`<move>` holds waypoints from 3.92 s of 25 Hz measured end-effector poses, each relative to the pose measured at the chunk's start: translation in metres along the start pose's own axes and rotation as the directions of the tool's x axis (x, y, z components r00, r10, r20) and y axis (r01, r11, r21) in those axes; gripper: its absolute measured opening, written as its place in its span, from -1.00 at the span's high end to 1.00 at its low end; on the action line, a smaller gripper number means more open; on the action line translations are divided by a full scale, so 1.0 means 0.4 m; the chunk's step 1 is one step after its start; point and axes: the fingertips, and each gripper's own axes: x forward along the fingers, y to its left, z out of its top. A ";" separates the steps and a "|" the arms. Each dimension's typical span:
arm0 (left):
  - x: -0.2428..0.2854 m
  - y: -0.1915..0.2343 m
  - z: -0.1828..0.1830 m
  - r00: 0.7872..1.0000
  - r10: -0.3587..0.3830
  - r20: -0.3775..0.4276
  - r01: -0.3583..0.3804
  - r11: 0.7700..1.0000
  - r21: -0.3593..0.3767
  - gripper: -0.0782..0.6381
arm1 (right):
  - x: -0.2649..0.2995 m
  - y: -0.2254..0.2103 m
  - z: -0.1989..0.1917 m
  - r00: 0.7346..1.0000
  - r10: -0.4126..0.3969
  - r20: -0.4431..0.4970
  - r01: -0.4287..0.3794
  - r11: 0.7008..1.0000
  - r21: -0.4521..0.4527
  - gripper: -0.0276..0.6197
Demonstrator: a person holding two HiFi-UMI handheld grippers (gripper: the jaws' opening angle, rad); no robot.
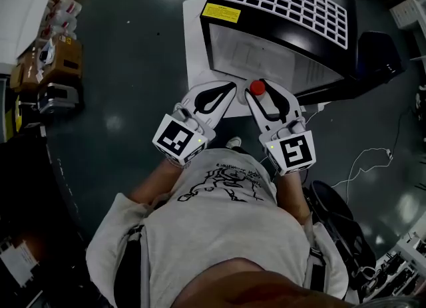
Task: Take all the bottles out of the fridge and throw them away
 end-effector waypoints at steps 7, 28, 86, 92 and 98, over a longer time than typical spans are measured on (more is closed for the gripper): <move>-0.113 0.113 0.012 0.997 0.078 0.001 -0.078 0.997 -0.002 0.76 | 0.123 0.090 0.035 0.998 0.066 -0.018 -0.067 0.998 -0.010 0.45; -0.525 0.334 0.013 0.956 0.295 0.003 -0.295 0.956 -0.009 0.76 | 0.392 0.451 0.106 0.966 0.257 -0.009 -0.257 0.965 -0.040 0.45; -0.668 0.397 -0.201 0.896 0.436 -0.089 -0.444 0.889 -0.114 0.76 | 0.489 0.621 -0.105 0.901 0.419 -0.113 -0.427 0.903 -0.052 0.45; -0.685 0.392 -0.264 0.896 0.427 -0.119 -0.441 0.885 -0.146 0.76 | 0.493 0.653 -0.156 0.894 0.429 -0.126 -0.437 0.898 -0.048 0.45; -0.701 0.396 -0.328 0.888 0.441 -0.132 -0.458 0.875 -0.157 0.76 | 0.495 0.682 -0.235 0.889 0.435 -0.146 -0.440 0.898 -0.007 0.45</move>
